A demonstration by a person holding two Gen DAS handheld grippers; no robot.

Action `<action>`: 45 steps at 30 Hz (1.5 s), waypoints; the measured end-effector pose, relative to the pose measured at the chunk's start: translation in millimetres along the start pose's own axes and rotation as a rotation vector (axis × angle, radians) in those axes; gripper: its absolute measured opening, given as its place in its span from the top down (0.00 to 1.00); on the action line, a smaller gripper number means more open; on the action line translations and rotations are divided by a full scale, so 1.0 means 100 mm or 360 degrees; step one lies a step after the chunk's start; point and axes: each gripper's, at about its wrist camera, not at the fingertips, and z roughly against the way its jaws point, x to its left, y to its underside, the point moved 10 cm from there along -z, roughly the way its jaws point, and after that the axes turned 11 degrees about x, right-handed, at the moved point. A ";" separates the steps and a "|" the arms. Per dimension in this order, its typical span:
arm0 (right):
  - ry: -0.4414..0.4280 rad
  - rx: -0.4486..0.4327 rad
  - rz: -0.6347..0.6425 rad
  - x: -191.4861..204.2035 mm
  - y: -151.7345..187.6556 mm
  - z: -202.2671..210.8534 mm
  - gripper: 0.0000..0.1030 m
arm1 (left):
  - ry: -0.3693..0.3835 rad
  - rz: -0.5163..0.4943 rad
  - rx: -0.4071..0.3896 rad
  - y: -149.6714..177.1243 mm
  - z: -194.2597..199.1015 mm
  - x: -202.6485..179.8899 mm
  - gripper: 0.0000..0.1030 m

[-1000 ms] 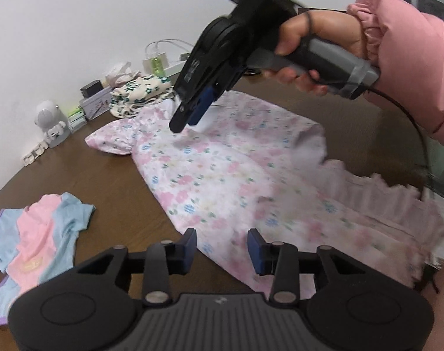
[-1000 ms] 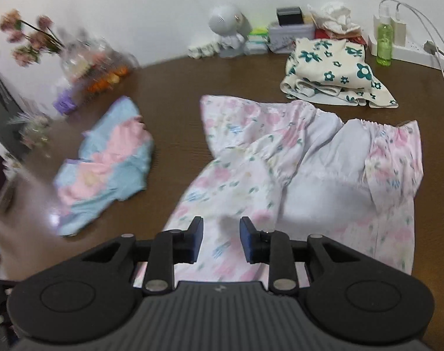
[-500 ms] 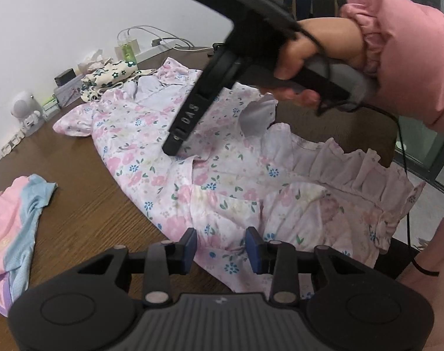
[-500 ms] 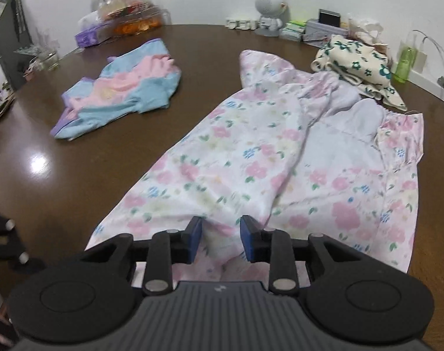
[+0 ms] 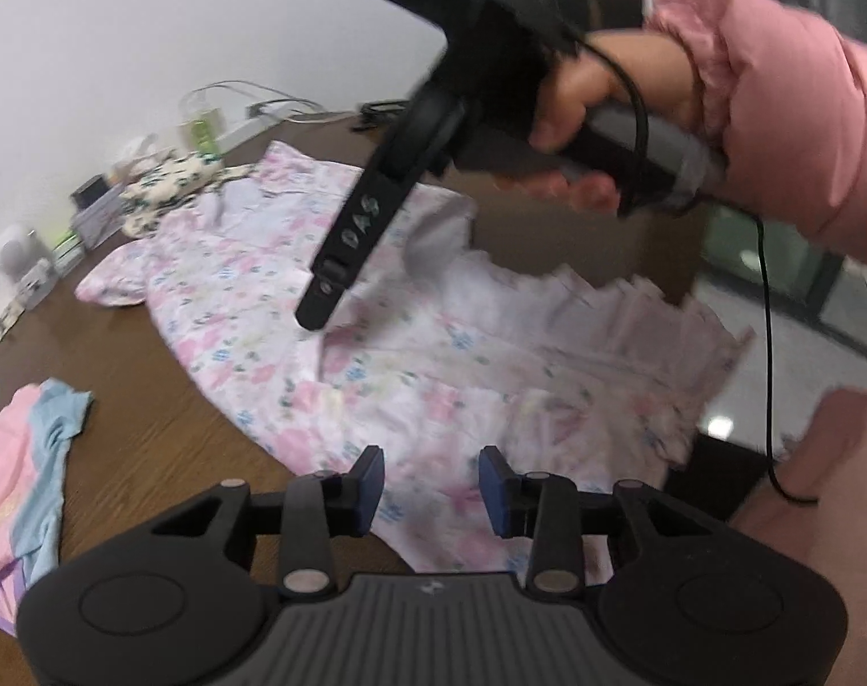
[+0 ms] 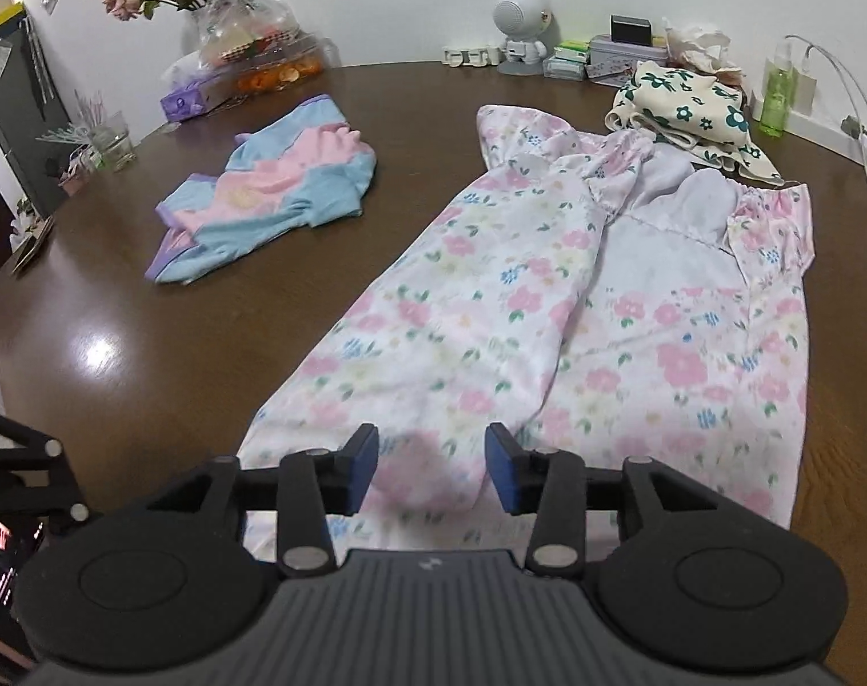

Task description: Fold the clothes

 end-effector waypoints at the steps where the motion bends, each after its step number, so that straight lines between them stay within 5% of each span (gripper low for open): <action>1: -0.0007 -0.0005 -0.0008 0.01 0.05 0.05 0.55 | 0.0006 -0.0009 -0.0004 0.00 0.02 -0.02 0.66; 8: 0.0016 -0.0034 -0.0136 -0.11 0.57 0.43 0.49 | 0.0119 -0.0139 -0.0117 0.01 0.40 -0.28 0.64; 15: 0.0017 -0.0008 -0.0220 -0.16 0.94 0.49 0.48 | 0.0006 -0.0376 0.0066 0.08 0.16 -0.57 0.65; 16: 0.0009 0.0003 -0.0220 -0.14 0.97 0.46 0.48 | -0.0023 -0.0394 0.0098 0.09 0.11 -0.58 0.68; 18: 0.0019 0.0008 -0.0201 -0.11 1.01 0.42 0.48 | -0.0070 -0.0415 0.0144 0.10 0.03 -0.58 0.98; 24: 0.0078 0.0007 -0.0143 -0.06 1.05 0.38 0.48 | -0.0130 -0.0496 0.0040 0.13 0.30 -0.56 0.98; 31: 0.0174 -0.0006 -0.0122 -0.10 1.03 0.39 0.48 | -0.0155 -0.0749 0.0081 0.35 0.23 -0.65 0.97; 35: 0.0174 -0.0021 -0.0149 -0.13 0.99 0.37 0.47 | -0.0116 -0.0760 0.0095 0.31 0.14 -0.64 0.81; 38: 0.0119 -0.0023 -0.0227 -0.21 0.94 0.39 0.46 | -0.0026 -0.0687 0.0027 0.24 0.26 -0.56 0.52; 42: 0.0141 -0.0110 -0.0269 -0.38 0.75 0.61 0.46 | 0.0068 -0.0493 -0.0109 0.04 0.60 -0.25 0.43; 45: 0.0230 -0.0174 -0.0260 -0.56 0.47 0.76 0.41 | -0.0068 -0.0321 -0.0107 -0.26 0.54 0.23 0.36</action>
